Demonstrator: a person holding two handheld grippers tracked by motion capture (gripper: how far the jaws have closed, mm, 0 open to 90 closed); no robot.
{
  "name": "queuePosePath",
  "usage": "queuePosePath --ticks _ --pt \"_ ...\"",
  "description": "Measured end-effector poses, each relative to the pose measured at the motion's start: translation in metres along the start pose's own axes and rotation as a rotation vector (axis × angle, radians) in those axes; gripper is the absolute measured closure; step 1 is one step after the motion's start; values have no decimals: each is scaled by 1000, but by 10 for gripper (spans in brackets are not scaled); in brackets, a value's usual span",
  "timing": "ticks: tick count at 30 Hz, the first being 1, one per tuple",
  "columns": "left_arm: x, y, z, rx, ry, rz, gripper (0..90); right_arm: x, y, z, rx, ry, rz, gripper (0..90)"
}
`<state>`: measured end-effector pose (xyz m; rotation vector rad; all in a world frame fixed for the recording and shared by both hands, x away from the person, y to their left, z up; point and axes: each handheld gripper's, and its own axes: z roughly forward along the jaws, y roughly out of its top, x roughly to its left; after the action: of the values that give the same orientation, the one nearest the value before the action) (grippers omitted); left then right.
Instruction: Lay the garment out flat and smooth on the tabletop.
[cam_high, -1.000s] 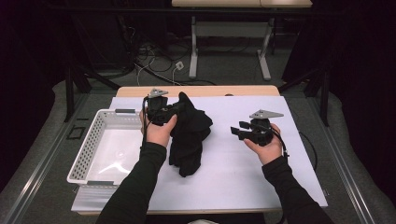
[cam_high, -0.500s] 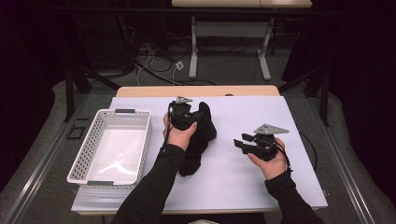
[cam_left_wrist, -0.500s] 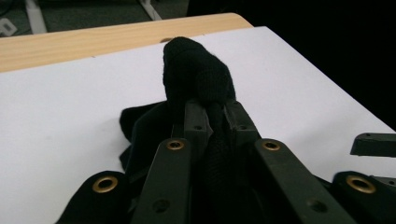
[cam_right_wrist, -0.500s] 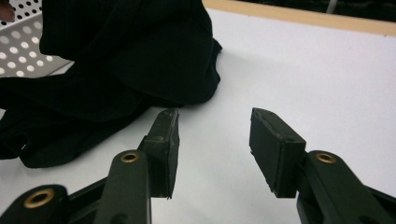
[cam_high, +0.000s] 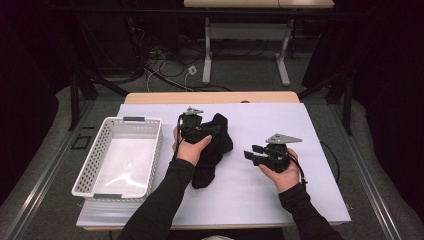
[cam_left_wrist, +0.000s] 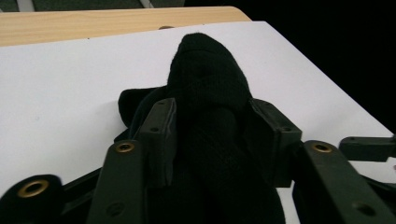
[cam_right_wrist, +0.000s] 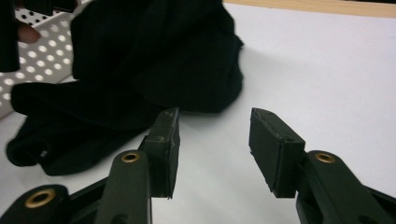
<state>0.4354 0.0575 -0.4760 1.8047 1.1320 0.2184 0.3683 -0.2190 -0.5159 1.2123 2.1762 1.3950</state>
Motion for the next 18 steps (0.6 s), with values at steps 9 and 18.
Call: queuePosePath --ticks 9,18 --pt "4 1 -18 -37 11 14 445 30 18 30 -4 95 20 479" --pt "19 -9 -39 -75 36 -2 414 61 26 57 -30 53 -22 361"
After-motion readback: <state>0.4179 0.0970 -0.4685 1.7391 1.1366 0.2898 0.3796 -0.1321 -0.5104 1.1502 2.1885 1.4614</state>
